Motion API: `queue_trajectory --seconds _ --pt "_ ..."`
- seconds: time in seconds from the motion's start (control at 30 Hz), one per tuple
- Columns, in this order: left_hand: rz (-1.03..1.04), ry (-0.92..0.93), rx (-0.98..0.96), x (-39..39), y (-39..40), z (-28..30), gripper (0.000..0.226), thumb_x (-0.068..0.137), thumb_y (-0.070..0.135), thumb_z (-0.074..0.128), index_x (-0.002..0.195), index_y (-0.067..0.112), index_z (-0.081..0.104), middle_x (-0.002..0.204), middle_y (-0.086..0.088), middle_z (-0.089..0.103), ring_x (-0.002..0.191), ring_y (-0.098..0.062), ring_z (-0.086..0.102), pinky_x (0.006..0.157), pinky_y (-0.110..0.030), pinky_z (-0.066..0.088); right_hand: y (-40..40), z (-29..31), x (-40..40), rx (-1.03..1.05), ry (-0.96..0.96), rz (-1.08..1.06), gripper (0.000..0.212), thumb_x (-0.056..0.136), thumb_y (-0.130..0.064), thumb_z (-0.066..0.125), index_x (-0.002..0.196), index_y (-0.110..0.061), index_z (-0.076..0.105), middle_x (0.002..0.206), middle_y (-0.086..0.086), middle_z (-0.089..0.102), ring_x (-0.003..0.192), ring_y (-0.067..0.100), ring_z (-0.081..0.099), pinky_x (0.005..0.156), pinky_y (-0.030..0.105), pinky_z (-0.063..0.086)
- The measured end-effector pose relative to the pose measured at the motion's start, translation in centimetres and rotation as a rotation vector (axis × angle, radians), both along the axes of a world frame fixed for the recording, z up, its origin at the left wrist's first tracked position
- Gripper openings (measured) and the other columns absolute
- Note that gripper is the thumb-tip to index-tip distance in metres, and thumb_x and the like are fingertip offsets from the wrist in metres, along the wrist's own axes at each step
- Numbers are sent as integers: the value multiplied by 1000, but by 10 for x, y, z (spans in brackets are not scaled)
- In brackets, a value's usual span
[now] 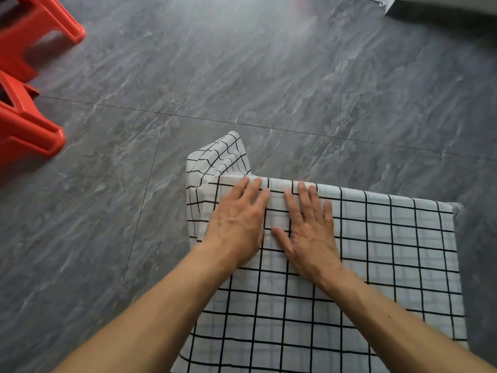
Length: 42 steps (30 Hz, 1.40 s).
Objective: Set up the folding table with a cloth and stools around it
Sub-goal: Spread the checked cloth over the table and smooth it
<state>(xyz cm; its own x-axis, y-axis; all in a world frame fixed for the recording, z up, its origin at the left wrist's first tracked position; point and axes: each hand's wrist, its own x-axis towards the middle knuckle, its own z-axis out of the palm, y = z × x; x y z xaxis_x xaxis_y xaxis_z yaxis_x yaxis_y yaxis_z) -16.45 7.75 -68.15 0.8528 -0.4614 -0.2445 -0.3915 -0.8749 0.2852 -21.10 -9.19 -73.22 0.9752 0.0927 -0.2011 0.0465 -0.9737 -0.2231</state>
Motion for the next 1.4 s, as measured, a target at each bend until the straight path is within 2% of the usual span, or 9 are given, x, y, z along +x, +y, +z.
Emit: queue_trajectory --seconds 0.1,0.23,0.53,0.77,0.87,1.0,1.1,1.23,1.4 --pt "-7 79 83 6 -2 -6 88 89 53 55 154 20 6 163 -5 -1 149 -24 -5 120 -34 -1 -2 -3 1 -13 -8 5 77 92 -65 24 156 -25 8 164 2 -6 150 20 -13 119 49 -3" --pt "44 128 128 7 -4 -2 94 88 52 58 154 21 -2 162 -4 -6 148 -23 -10 116 -30 -7 -19 -2 -2 3 -15 -55 78 91 -66 25 156 -25 9 164 1 -1 150 18 -10 120 46 -3" --pt "120 157 243 10 -51 12 92 81 30 66 150 13 8 160 -7 4 147 -27 2 121 -39 12 -117 -2 -21 -102 27 -284 76 93 -68 10 155 -27 -10 162 -1 -19 147 16 -23 120 49 -7" --pt "-156 84 69 -26 -167 -3 81 90 43 52 153 11 12 162 -8 6 149 -26 3 120 -40 14 -125 4 -18 -11 62 -263 71 91 -58 -3 155 -28 -6 163 -1 -13 148 16 -18 119 45 -8" --pt "-96 98 116 -29 -185 -9 86 87 36 62 152 14 11 162 -7 2 149 -26 3 121 -39 15 -152 12 -21 14 28 -199 64 95 -48 12 156 -28 6 164 -2 3 151 16 -2 120 45 6" --pt "-41 136 148 -31 -188 1 88 86 29 67 151 19 9 161 1 -3 148 -23 2 120 -35 10 -210 17 -37 -50 108 -240 75 91 -62 13 155 -29 -6 163 -6 -13 148 14 -17 121 43 -4" --pt "-14 134 201 -31 -196 2 90 82 26 70 150 19 11 160 -2 0 148 -25 5 121 -39 16 -234 22 -39 13 165 -258 83 93 -65 33 155 -28 -6 162 -4 -17 147 13 -21 122 39 -4" --pt "-31 67 263 -44 -216 10 84 79 15 64 149 15 17 160 -9 4 147 -30 7 117 -42 25 -235 27 -39 156 73 -273 85 90 -51 58 156 -21 15 164 5 0 150 20 -8 122 39 1" --pt "-89 16 40 -96 -258 23 62 86 22 59 143 17 34 155 -4 22 140 -25 21 109 -34 34 -231 30 -82 247 -19 -341 72 89 -26 65 150 -9 30 162 12 12 150 23 2 122 35 7"
